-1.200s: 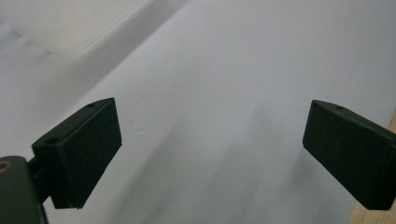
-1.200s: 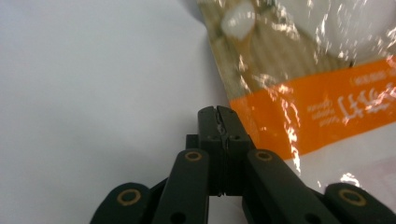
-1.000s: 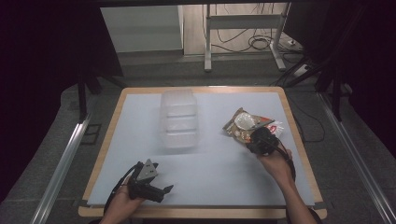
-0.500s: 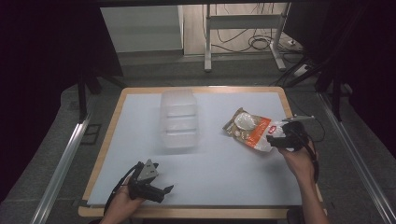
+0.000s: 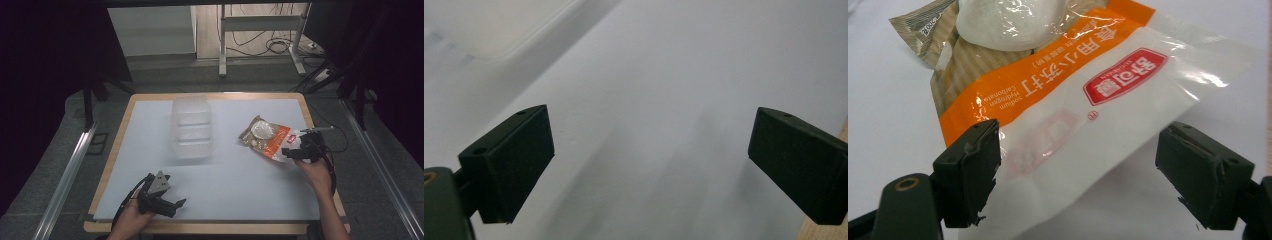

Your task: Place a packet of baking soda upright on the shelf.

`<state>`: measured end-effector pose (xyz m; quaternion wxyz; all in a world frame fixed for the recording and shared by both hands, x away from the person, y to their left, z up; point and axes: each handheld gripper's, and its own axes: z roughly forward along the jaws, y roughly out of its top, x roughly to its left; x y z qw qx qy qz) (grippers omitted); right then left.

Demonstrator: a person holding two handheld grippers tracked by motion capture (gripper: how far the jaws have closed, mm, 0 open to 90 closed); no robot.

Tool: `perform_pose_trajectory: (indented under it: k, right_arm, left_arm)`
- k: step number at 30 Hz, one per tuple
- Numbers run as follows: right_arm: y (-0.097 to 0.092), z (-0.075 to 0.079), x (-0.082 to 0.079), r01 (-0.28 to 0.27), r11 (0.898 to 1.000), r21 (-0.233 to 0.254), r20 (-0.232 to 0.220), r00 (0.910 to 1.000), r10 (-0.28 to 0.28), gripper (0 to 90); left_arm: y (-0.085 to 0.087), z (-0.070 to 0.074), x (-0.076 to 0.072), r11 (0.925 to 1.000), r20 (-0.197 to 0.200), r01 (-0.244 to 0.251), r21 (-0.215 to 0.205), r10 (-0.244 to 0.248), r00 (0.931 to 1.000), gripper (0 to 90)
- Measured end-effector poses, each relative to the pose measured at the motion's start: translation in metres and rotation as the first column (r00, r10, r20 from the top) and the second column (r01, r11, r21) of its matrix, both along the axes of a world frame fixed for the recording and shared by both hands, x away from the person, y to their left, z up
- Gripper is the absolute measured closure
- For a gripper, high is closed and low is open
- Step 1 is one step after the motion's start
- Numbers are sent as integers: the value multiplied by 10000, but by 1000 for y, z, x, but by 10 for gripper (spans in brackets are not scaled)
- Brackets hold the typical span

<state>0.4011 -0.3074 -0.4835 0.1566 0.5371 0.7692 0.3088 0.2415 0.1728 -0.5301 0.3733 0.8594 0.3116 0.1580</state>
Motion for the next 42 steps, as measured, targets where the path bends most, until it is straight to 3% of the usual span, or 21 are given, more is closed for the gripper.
perform_pose_trajectory:
  k: [6,11,17,20,22,27,34,42]
  right_arm:
    - [5,-6,9,-292,9984,488,-224,9993,303,246]
    - [14,-9,19,-558,9957,735,-363,9976,586,354]
    - [27,-9,25,-750,9950,664,-343,9964,774,605]
    - [31,-7,24,-666,9971,371,-273,9973,676,813]
    - [31,-5,23,-621,9972,421,-201,9978,630,889]
    - [41,3,20,-761,9970,-111,190,9969,763,894]
    - [56,29,20,-1148,9928,-340,554,9916,1166,894]
    - [80,63,27,-1872,9762,-1097,562,9794,1941,895]
  left_arm:
    - [0,0,0,10000,-9,-17,11,17,10000,46]
    - [-1,0,0,10000,-12,1,98,-1,10000,46]
    - [0,-1,0,9999,-24,-28,116,29,10000,46]
    - [-1,-1,0,9999,-15,-25,120,25,10000,46]
    - [-1,-1,0,9999,-9,-20,122,20,10000,46]
    - [-1,-1,0,9999,0,-24,113,24,10000,46]
    - [-1,-1,0,9999,7,-17,124,17,10000,46]
    - [0,0,0,9999,15,-21,122,21,10000,46]
